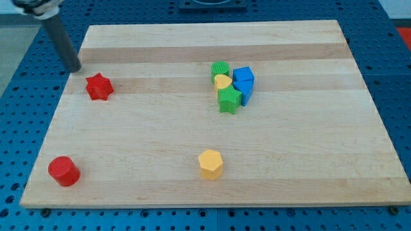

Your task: Push the red star right and down

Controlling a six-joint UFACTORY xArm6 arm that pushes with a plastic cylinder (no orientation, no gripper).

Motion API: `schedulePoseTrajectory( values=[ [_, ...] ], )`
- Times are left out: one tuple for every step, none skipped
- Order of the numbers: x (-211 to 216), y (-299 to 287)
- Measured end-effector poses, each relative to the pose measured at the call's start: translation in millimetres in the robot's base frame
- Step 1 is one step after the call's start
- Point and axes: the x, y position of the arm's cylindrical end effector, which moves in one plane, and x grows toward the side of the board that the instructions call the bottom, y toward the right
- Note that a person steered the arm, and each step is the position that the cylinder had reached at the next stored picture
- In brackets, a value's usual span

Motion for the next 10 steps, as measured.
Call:
schedulePoseTrajectory(
  values=[
    [14.2, -0.5],
    [49.0, -0.6],
    [67.6, -0.1],
    [66.5, 12.6],
    [63.3, 38.9],
    [49.0, 64.2],
    [34.7, 91.9],
    [33.6, 125.5],
    [36.9, 154.1],
    [59.8, 170.0]
  ],
)
